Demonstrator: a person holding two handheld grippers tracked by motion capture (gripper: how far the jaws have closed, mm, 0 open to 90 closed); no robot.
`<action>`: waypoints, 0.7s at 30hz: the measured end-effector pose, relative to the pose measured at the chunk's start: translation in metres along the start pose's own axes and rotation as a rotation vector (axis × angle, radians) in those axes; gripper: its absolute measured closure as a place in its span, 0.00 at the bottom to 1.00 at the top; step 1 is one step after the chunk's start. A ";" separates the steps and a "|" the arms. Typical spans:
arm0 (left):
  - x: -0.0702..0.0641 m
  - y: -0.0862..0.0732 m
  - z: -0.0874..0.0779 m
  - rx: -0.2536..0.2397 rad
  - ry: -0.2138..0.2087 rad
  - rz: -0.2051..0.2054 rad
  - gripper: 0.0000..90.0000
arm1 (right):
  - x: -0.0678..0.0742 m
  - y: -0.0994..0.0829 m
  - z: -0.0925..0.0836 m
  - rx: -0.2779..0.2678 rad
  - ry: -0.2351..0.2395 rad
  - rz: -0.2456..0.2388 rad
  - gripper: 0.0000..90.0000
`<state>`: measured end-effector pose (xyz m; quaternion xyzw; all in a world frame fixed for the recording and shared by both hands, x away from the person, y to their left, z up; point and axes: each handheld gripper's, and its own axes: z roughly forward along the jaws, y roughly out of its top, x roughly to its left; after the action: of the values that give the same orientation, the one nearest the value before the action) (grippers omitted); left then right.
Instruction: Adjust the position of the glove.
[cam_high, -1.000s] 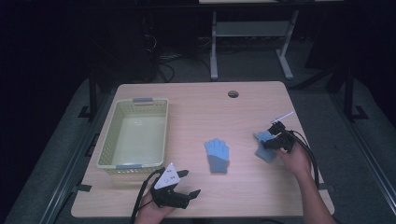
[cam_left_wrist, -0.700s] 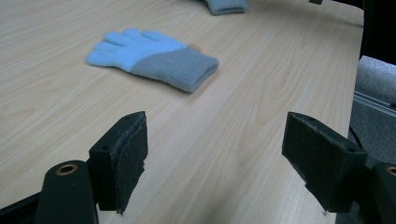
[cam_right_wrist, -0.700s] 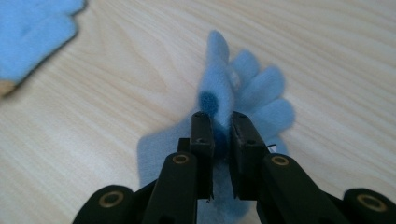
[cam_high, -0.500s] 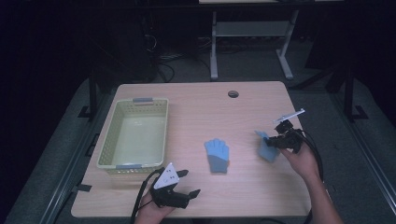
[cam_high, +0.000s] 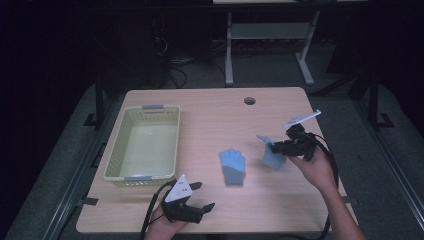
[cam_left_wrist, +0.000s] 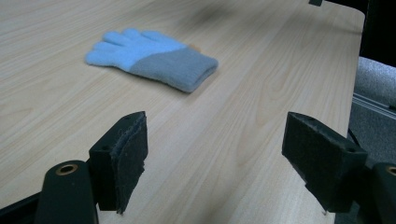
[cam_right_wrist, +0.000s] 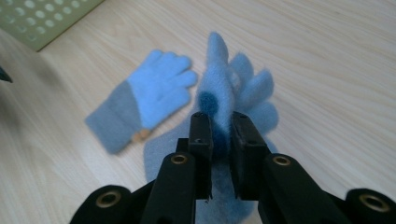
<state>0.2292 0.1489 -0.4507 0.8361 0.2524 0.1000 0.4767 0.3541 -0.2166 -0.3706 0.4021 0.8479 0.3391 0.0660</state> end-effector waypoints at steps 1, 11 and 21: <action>0.000 0.000 0.000 -0.002 0.001 0.004 0.24 | 0.003 0.003 0.002 0.000 0.004 -0.009 0.89; 0.002 0.001 -0.003 -0.007 0.005 0.008 0.24 | 0.028 0.025 0.023 0.026 0.055 -0.078 0.89; 0.002 0.001 -0.002 -0.008 0.002 0.003 0.24 | 0.050 0.039 0.046 0.058 0.089 -0.132 0.89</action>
<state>0.2300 0.1514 -0.4491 0.8344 0.2513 0.1023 0.4797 0.3638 -0.1389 -0.3731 0.3317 0.8841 0.3268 0.0387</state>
